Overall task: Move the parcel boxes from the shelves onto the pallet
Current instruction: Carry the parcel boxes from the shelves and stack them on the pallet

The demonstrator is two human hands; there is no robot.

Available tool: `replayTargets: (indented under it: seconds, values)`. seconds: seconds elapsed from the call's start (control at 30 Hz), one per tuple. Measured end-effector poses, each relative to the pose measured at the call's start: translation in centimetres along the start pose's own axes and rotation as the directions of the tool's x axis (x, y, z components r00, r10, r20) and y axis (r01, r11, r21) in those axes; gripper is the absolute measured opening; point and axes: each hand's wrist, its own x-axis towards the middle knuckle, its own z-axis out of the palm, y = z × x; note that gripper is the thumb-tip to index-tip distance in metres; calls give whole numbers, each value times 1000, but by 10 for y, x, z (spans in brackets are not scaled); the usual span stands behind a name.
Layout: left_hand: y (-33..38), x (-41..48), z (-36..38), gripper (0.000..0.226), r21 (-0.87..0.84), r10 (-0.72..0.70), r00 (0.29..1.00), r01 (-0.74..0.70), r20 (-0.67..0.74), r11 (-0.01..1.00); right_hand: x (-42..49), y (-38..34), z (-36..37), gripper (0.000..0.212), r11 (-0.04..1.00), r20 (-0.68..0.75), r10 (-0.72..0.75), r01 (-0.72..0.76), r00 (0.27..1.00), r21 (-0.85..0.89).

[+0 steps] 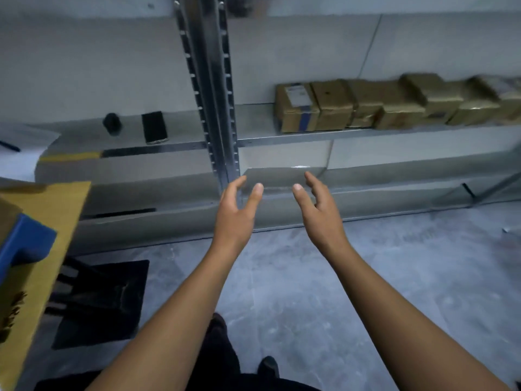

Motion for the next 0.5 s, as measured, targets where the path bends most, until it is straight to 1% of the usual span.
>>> replayTargets:
  seconds: [0.1,0.17,0.3,0.5]
  values:
    - [-2,36,33,71,-18,-21,998,22,65,1000,28,18,-18,68,998,-51,53,-54,997,-10]
    - [-7,64,51,75,-13,-38,995,40,94,999,53,30,-25,68,996,-68,85,-87,994,-27]
    - [-18,135,81,75,1,-52,992,52,117,999,122,47,-27,69,991,-86,115,-120,990,-59]
    - [-18,253,118,60,61,-51,987,42,151,997,232,52,-22,69,979,-91,171,-180,981,-96]
